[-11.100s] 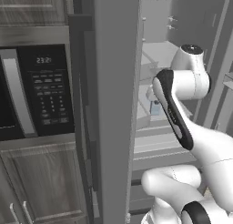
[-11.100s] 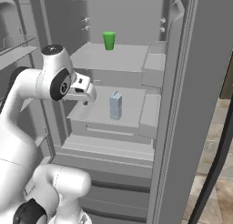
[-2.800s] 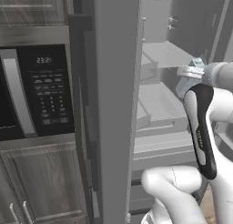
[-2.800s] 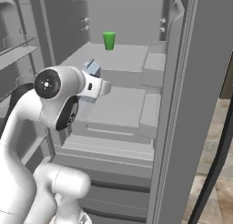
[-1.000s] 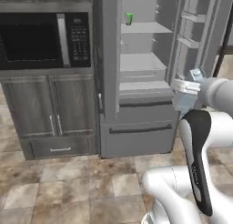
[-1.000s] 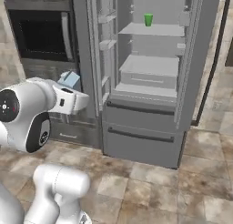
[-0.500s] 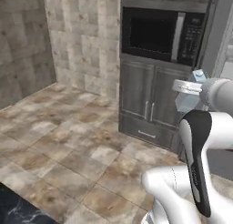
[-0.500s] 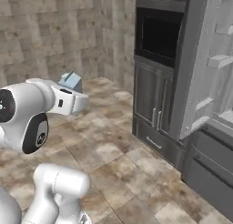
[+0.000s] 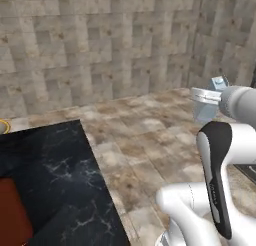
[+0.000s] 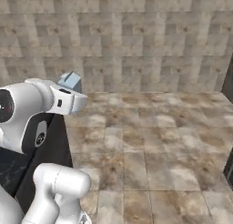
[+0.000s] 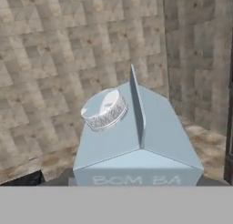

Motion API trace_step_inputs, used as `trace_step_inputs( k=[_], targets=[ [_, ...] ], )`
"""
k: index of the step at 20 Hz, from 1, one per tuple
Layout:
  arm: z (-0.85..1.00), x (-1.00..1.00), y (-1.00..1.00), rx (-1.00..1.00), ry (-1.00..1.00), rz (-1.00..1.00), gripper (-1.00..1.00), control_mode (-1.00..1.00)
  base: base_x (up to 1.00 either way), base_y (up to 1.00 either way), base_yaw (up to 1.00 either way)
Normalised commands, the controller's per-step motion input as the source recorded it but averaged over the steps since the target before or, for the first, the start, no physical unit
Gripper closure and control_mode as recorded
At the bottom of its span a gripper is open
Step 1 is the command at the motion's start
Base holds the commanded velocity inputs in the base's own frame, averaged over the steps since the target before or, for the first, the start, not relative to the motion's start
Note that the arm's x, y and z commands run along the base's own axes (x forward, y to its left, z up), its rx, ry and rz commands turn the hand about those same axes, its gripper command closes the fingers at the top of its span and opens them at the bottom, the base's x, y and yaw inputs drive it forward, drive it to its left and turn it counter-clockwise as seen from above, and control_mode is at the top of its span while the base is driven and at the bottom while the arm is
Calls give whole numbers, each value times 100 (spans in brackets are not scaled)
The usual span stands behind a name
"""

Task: Take out the milk from the fridge and place it on the tray on the counter. Then take the sugar cube near the tray and place it in the tray.

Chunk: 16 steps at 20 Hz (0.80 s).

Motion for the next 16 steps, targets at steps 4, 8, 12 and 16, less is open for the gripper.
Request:
trace_step_inputs(
  k=[4, 8, 12, 16],
  targets=[
    [0, 0, 0, 0, 0, 0, 100, 100, 0, 0, 100],
    [0, 0, 0, 0, 0, 0, 100, 100, 0, 0, 100],
    [0, 0, 0, 0, 0, 0, 100, 100, -38, 33, 91],
    [0, 0, 0, 0, 0, 0, 100, 100, -98, 65, 65]
  ],
)
